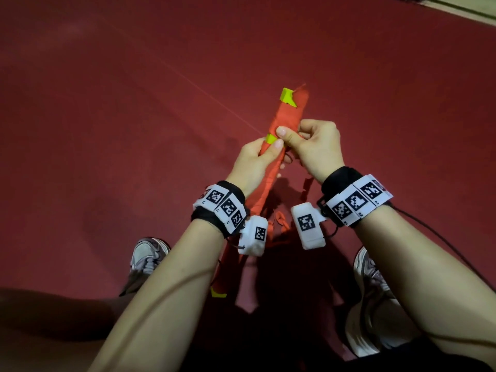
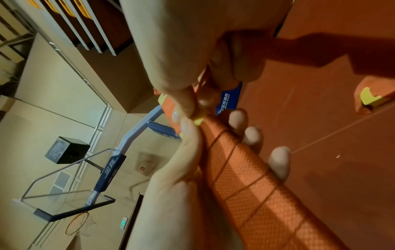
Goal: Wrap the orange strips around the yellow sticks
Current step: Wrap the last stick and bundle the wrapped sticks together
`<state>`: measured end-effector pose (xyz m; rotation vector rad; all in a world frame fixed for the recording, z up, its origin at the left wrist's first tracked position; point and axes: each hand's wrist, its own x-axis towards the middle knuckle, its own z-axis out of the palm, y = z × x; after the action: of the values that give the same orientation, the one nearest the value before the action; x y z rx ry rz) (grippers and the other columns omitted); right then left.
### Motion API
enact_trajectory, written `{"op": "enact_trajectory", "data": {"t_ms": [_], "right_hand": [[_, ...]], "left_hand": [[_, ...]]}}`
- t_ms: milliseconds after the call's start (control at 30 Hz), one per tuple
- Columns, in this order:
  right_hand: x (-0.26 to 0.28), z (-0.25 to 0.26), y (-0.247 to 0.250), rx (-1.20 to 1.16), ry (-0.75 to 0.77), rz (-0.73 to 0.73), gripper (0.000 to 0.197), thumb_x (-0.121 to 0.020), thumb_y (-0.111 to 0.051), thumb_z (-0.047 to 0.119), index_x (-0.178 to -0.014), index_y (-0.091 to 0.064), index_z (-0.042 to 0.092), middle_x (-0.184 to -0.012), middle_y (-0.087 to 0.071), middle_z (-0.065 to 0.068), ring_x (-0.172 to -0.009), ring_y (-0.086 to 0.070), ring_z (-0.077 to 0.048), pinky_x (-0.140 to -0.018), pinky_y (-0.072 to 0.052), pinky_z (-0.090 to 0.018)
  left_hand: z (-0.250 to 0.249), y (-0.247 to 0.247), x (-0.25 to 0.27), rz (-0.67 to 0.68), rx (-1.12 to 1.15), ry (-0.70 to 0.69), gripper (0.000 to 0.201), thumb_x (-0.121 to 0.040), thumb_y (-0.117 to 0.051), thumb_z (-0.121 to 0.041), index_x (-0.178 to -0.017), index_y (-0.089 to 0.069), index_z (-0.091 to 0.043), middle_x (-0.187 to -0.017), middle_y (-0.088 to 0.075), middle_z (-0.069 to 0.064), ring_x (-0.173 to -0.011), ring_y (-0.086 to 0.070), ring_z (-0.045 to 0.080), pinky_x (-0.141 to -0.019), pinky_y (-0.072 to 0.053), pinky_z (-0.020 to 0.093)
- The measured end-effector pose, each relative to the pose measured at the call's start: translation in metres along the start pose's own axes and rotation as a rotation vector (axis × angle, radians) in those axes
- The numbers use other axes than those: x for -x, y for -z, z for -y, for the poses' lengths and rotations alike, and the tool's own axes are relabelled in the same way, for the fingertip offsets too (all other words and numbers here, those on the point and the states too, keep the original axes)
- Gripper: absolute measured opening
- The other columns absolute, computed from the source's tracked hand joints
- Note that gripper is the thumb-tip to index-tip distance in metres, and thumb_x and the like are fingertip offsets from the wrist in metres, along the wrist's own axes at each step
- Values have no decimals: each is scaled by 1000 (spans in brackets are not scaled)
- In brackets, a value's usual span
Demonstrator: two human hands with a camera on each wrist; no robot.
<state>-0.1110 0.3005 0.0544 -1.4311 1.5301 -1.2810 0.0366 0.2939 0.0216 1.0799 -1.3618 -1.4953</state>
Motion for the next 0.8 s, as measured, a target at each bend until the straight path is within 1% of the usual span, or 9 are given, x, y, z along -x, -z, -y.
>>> {"op": "enact_trajectory", "data": {"t_ms": [67, 133, 233, 300, 333, 433, 600, 700, 800], "right_hand": [[0, -2, 4, -52, -24, 95, 35, -95, -69, 20, -73, -62, -6, -54, -64, -9, -40, -51, -7, -47, -36, -16], [-1, -3, 7, -131, -51, 198, 29, -99, -62, 14, -71, -60, 5, -56, -65, -6, -39, -39, -9, -42, -30, -19], [0, -3, 7, -287, -154, 300, 18, -101, -58, 13, -84, -63, 9, -58, -64, -8, -36, -28, -11, -40, -22, -20], [1, -4, 8, -292, -192, 325, 17, -101, -59, 15, -85, -65, 12, -57, -64, -10, -35, -27, -12, -41, -20, -21], [2, -5, 8, -267, -192, 326, 18, -100, -60, 16, -84, -65, 10, -56, -64, -10, -35, -27, -12, -42, -20, -21], [5, -6, 6, -155, -101, 269, 21, -99, -62, 16, -83, -67, 3, -56, -65, -10, -35, -30, -8, -40, -23, -19], [4, 10, 10, -40, 119, 226, 21, -95, -67, 15, -75, -70, 11, -49, -59, -7, -39, -41, -3, -49, -34, -14], [4, 22, 10, -44, 191, 245, 20, -95, -68, 14, -77, -71, 5, -46, -56, -4, -40, -44, -3, -53, -36, -12], [4, 24, 5, -26, 223, 239, 22, -93, -69, 17, -76, -71, 4, -46, -54, 0, -41, -45, -9, -52, -38, -19]], "left_hand": [[-1, 0, 1, -2, -28, -33, 25, -98, -56, -34, -95, -67, -12, -86, -72, 2, -79, -67, 16, -73, -58, 41], [-2, 4, 1, 39, -35, -60, 26, -103, -53, -31, -93, -67, -12, -87, -71, 0, -82, -63, 17, -77, -55, 43], [-2, 11, 0, 41, -5, -58, 31, -99, -59, -33, -91, -69, -5, -83, -68, 10, -77, -60, 20, -76, -55, 39], [0, 17, -1, -14, 27, -62, 40, -95, -66, -36, -93, -70, 3, -81, -65, 21, -77, -58, 23, -77, -50, 37], [0, 19, 0, -48, 43, -56, 40, -94, -67, -35, -94, -70, 5, -80, -66, 18, -75, -58, 22, -75, -48, 33], [-2, 24, 2, -63, 98, -31, 31, -98, -61, -30, -90, -71, -1, -78, -70, 5, -69, -60, 15, -67, -49, 23], [-5, 29, 1, -111, 122, -32, 49, -97, -60, -35, -101, -65, 13, -79, -61, 16, -62, -53, 16, -58, -44, 22], [-5, 26, 0, -125, 146, -57, 45, -93, -61, -32, -103, -67, 11, -86, -65, 18, -71, -57, 20, -68, -48, 24], [-4, 26, 0, -125, 155, -48, 29, -99, -59, -26, -98, -70, 1, -78, -72, 3, -69, -63, 11, -69, -51, 20]]}}
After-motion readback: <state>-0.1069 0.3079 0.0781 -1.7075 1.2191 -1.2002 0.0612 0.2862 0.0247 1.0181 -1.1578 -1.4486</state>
